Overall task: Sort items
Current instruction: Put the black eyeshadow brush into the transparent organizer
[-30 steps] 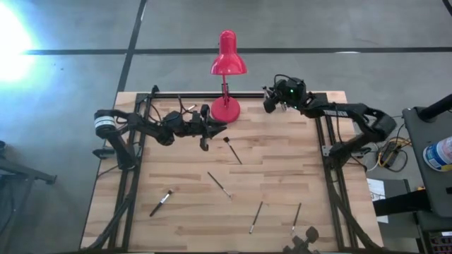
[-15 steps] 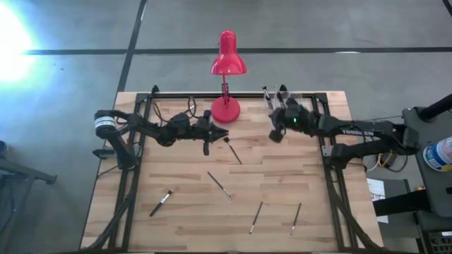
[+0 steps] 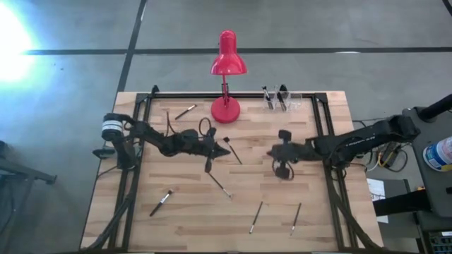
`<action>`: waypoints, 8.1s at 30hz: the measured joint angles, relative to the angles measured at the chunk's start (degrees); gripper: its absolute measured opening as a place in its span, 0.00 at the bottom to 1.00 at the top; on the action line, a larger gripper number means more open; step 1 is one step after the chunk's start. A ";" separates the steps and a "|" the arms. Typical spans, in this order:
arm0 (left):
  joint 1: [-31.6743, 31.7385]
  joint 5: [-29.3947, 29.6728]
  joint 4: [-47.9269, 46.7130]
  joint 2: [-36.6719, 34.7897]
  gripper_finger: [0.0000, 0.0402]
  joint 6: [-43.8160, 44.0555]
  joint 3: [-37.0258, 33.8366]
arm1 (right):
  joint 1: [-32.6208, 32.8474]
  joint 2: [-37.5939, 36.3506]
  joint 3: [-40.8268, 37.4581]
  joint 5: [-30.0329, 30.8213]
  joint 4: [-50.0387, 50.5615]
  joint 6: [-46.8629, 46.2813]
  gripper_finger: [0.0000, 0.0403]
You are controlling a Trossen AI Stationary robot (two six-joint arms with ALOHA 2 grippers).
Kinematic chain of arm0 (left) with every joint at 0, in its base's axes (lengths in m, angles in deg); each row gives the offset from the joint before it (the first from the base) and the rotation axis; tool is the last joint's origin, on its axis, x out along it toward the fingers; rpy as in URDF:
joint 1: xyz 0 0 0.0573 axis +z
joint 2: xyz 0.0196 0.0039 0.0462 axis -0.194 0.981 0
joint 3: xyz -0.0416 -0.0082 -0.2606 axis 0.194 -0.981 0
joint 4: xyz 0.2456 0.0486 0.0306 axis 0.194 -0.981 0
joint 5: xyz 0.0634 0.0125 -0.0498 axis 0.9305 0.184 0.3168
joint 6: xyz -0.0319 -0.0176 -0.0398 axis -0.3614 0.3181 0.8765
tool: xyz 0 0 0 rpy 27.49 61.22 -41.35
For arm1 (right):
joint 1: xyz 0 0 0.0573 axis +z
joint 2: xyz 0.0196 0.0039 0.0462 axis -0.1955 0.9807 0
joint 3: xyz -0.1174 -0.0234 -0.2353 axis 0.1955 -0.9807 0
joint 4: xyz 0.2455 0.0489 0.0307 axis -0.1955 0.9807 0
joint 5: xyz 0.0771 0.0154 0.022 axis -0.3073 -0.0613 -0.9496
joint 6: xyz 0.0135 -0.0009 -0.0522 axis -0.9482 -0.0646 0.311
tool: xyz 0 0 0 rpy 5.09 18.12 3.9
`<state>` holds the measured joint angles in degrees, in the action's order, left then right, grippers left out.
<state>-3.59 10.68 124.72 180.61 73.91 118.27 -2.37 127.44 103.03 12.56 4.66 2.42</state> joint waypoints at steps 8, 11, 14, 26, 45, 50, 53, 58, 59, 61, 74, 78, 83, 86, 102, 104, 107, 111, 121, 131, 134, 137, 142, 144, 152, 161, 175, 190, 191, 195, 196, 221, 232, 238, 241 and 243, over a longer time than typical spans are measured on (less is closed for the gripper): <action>-1.59 1.44 0.05 4.48 0.00 -0.03 -0.01 | 10.66 9.65 1.75 -5.91 -0.49 -6.19 0.07; -1.60 1.59 0.31 4.62 0.00 0.55 0.00 | 13.94 14.52 3.53 -7.42 -0.53 -6.00 0.13; -1.67 1.54 0.95 4.62 0.00 0.78 0.01 | 16.42 19.22 6.56 -9.75 -0.66 -4.67 0.21; -1.77 1.44 0.86 4.62 0.00 1.05 0.02 | 20.36 34.47 20.95 -15.57 4.30 6.80 0.33; -1.77 1.43 0.41 4.62 0.00 2.00 -0.01 | 17.80 39.86 24.75 -19.25 9.35 8.23 0.09; -1.77 3.92 0.43 4.62 0.00 3.19 -0.01 | 16.40 39.68 23.81 -18.83 9.36 5.89 0.03; -1.74 4.74 0.75 4.62 0.00 4.77 -0.01 | 15.85 39.38 23.07 -18.21 9.28 5.12 0.03; -1.77 4.99 1.69 2.50 0.00 5.80 -1.01 | 14.92 36.56 19.17 -16.22 6.77 3.49 0.02; -1.77 5.39 2.37 1.88 0.00 5.80 -1.58 | 14.71 35.49 18.05 -15.87 5.99 3.10 0.02; -1.76 5.87 3.52 0.49 0.00 5.92 -3.25 | 14.45 33.22 15.46 -14.62 3.74 2.12 0.02; -3.87 5.62 12.44 -5.56 0.04 9.08 -10.37 | 11.09 16.16 -3.77 -2.79 -24.02 -5.53 0.02; -5.54 7.33 14.00 -5.72 0.12 8.38 -9.43 | 8.76 12.57 -8.10 -0.83 -35.68 -5.36 0.02; -7.64 7.46 15.22 -5.65 0.19 6.96 -6.86 | 5.81 9.96 -10.17 -1.22 -46.34 -0.26 0.02; -8.43 8.04 16.03 -5.56 0.21 5.89 -4.87 | 4.53 9.46 -9.56 -1.60 -50.04 2.62 0.02; -9.49 4.80 15.89 -5.50 0.22 3.03 4.76 | 3.93 16.87 -2.00 -3.09 -60.37 10.44 0.02; -9.70 4.24 16.09 -5.50 0.22 2.94 4.74 | 3.78 17.39 -1.08 -3.09 -60.77 10.78 0.02; -10.08 3.86 16.30 -5.50 0.22 2.19 4.74 | 3.50 17.76 -0.69 -3.07 -61.11 10.97 0.02; -10.56 3.82 16.63 -5.50 0.22 0.97 4.76 | 3.32 17.96 -0.66 -3.09 -62.19 11.01 0.02; -10.54 3.88 16.62 -5.50 0.22 0.63 5.79 | 3.02 18.14 -0.66 -3.55 -62.35 11.01 0.02; -10.54 4.36 14.46 -5.48 0.19 -0.80 7.60 | 2.50 18.18 -0.66 -4.66 -63.50 11.01 0.02; -10.54 4.87 14.43 -5.48 0.12 -0.92 7.96 | 2.43 18.18 -0.66 -4.67 -63.51 11.23 0.02; -10.51 6.25 14.31 -5.48 0.03 -0.97 7.93 | 2.43 18.18 -0.66 -4.60 -63.41 11.16 0.02; -10.35 11.29 8.94 -6.00 0.03 -0.98 7.63 | 2.40 17.24 -0.66 -2.04 -58.99 11.61 0.08; -9.95 15.70 3.16 -6.87 0.02 -1.72 7.90 | 2.43 15.38 -0.66 0.73 -56.31 11.74 0.12; -8.20 16.74 -4.97 -7.80 0.02 -0.71 8.94 | 1.74 10.53 -0.68 2.91 -55.18 13.13 0.30; -8.20 15.62 -5.16 -7.78 0.02 -0.62 9.50 | -2.07 14.42 -0.74 -1.27 -64.48 13.86 0.34; -8.20 15.71 -5.60 -7.73 0.02 -0.57 9.50 | -6.18 20.11 3.94 -12.73 -64.36 10.00 0.24; -8.21 19.41 -7.45 -8.49 0.19 1.13 9.39 | -6.34 16.66 4.77 -11.72 -56.10 12.36 0.04; -8.15 19.66 -8.07 -8.85 0.21 0.81 9.39 | -6.62 15.74 4.73 -11.58 -54.70 12.55 0.04; -8.04 19.72 -11.05 -10.46 0.27 -0.91 9.10 | -9.85 10.21 4.72 -9.32 -47.51 12.71 0.04; -8.03 19.68 -11.48 -10.99 0.27 -1.21 8.77 | -11.40 8.79 4.74 -8.51 -45.21 12.68 0.04; -6.65 19.60 -9.60 -18.38 0.13 -3.17 1.81 | -57.00 21.66 5.55 -24.53 -45.54 13.10 0.03; -6.62 19.58 -9.65 -18.38 0.13 -3.13 1.81 | -57.35 25.57 5.92 -20.89 -45.59 13.00 0.03; -6.58 19.55 -9.65 -18.38 0.13 -3.01 1.81 | -57.33 25.76 5.92 -20.91 -45.46 12.67 0.07; -6.58 19.55 -9.65 -18.38 0.13 -2.96 1.81 | -57.33 25.76 5.92 -20.85 -45.23 12.23 0.07; -6.58 19.53 -9.66 -18.38 0.13 -2.94 1.81 | -57.33 25.76 5.92 -18.85 -45.23 10.84 0.07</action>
<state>-10.17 30.21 115.06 162.23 70.96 120.08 -59.70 153.20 108.96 -6.30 -40.57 13.26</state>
